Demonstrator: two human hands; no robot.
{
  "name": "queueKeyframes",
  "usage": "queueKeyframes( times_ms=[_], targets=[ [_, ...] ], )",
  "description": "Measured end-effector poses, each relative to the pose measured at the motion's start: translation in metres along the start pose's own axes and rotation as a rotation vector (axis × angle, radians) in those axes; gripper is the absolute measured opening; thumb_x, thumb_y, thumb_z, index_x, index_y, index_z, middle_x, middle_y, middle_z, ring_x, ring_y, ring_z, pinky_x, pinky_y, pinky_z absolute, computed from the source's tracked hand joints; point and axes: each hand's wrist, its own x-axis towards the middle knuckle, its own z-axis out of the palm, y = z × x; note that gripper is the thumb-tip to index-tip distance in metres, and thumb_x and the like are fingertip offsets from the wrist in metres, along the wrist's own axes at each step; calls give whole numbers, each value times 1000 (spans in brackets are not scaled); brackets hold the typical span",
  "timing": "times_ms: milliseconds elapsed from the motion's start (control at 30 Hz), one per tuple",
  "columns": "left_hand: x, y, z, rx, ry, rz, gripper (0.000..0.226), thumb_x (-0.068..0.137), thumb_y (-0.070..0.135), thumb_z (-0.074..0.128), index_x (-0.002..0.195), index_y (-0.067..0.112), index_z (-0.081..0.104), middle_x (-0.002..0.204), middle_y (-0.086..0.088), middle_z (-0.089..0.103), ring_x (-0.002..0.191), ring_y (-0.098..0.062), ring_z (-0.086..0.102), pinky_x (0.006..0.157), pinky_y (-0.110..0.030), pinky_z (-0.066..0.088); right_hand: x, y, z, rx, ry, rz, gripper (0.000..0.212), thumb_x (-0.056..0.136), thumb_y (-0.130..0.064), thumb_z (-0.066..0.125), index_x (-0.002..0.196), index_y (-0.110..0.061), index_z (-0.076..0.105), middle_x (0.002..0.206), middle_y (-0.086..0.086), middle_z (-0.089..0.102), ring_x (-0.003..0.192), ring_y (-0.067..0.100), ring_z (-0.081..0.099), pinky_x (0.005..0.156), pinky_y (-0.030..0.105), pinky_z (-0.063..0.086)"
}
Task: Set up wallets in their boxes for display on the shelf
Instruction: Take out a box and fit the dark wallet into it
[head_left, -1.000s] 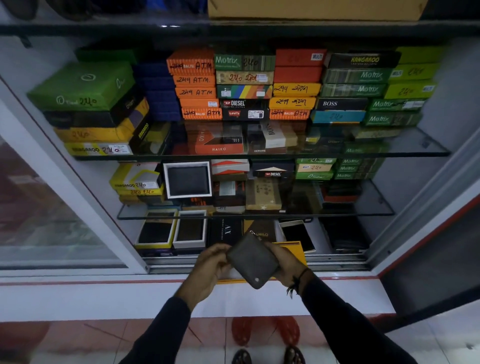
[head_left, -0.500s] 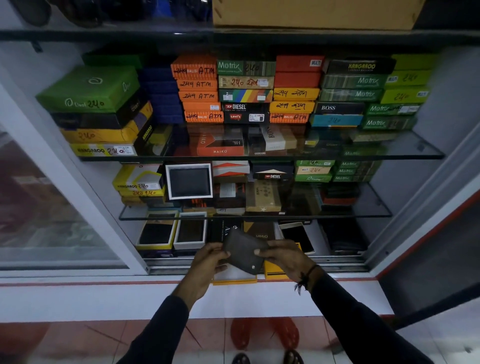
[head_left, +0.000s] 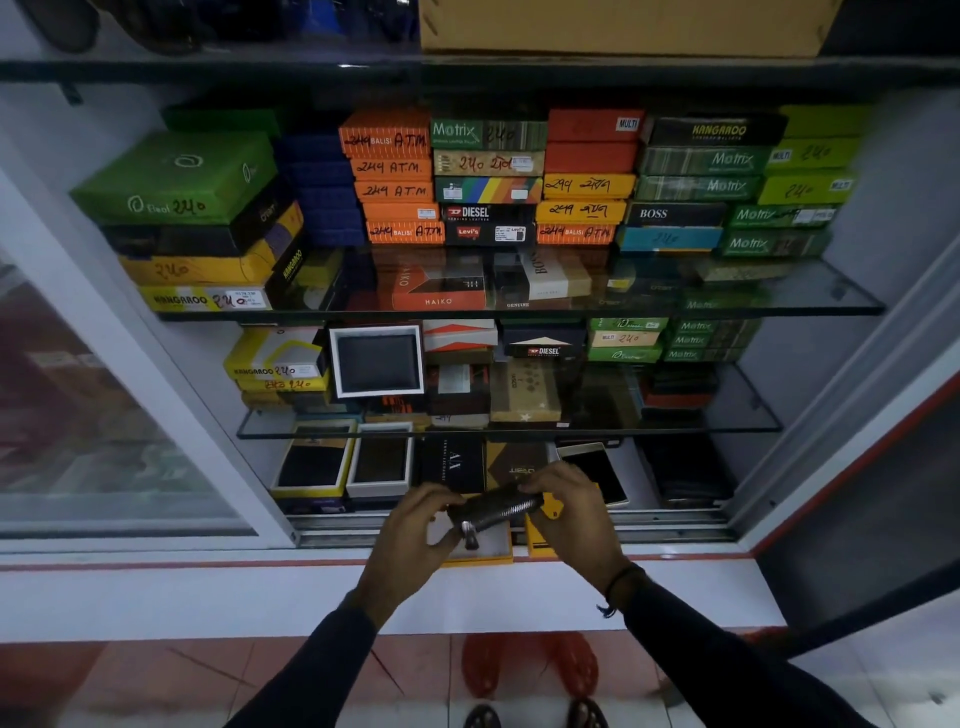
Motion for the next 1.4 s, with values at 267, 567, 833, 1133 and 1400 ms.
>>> queueKeyframes(
  times_ms=[267, 567, 833, 1133, 1400],
  targets=[
    [5, -3, 6, -351, -129, -603, 17, 79, 14, 83, 86, 24, 73, 71, 10, 75, 73, -5, 71, 63, -19, 54, 27, 1, 35, 682, 21, 770, 36, 65, 10, 85, 100, 9, 73, 104, 20, 75, 93, 26, 70, 80, 29, 61],
    [8, -15, 22, 60, -70, -594, 28, 76, 13, 80, 66, 25, 57, 70, 5, 63, 68, -13, 62, 52, -12, 37, 31, -7, 75, 97, -247, 691, 24, 74, -17, 82, 96, -11, 78, 101, 2, 77, 98, 17, 71, 80, 24, 56],
    [7, -27, 34, -83, -84, -745, 8, 83, 18, 74, 84, 10, 74, 75, 0, 68, 73, -17, 66, 54, -22, 48, 29, -10, 85, -19, -277, 696, 34, 78, -22, 76, 110, -11, 67, 106, 7, 73, 99, 25, 70, 78, 32, 60],
    [11, 11, 7, -84, 159, -578, 10, 83, 26, 79, 90, 20, 75, 76, 10, 68, 70, -7, 65, 54, -12, 40, 26, -17, 49, 493, 119, 837, 33, 58, -16, 94, 87, -14, 78, 88, 3, 77, 90, 22, 74, 78, 32, 60],
    [37, 69, -14, -119, 345, -236, 29, 84, 34, 77, 109, 26, 66, 102, 13, 59, 82, -2, 63, 60, -6, 50, 37, -28, -31, 691, 314, 670, 39, 62, -17, 93, 98, -15, 76, 91, 0, 78, 89, 19, 74, 77, 33, 62]
  ],
)
